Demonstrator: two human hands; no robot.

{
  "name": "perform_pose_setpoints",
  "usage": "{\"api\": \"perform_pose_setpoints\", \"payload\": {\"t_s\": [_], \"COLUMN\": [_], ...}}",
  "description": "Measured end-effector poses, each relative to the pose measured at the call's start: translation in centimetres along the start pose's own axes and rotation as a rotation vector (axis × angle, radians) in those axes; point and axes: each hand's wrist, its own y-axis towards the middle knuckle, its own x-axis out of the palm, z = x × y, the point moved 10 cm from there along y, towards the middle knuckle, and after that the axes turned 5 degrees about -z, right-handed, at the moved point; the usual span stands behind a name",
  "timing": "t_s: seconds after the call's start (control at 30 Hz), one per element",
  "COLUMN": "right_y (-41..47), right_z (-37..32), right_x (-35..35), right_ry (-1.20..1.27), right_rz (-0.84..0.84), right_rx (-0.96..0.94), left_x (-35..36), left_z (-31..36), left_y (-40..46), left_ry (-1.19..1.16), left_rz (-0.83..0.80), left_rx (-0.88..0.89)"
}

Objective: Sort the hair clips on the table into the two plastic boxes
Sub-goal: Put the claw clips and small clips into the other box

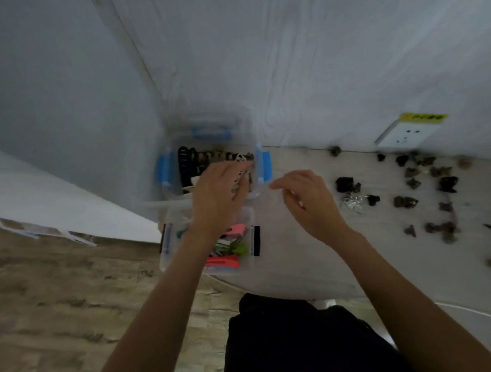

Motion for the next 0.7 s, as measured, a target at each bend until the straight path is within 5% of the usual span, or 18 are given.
{"api": "perform_pose_setpoints", "payload": {"t_s": [0.17, 0.37, 0.47, 0.7], "right_y": [-8.8, -16.7, -18.5, -15.8], "right_z": [10.1, 19.4, 21.9, 21.4], "right_x": [-3.8, -5.9, -6.4, -3.8], "right_ry": [-0.157, -0.263, -0.303, 0.023], "right_rz": [0.039, -0.047, -0.081, -0.059], "right_rx": [0.280, 0.623, 0.760, 0.674], "left_x": [8.2, 18.6, 20.3, 22.8], "left_z": [7.2, 4.9, 3.7, 6.3], "left_y": [0.4, -1.9, -3.4, -2.8], "left_ry": [-0.162, 0.104, 0.120, -0.046], "left_rz": [-0.224, -0.640, -0.700, -0.627], "left_rx": [0.041, -0.391, -0.546, -0.425]}}
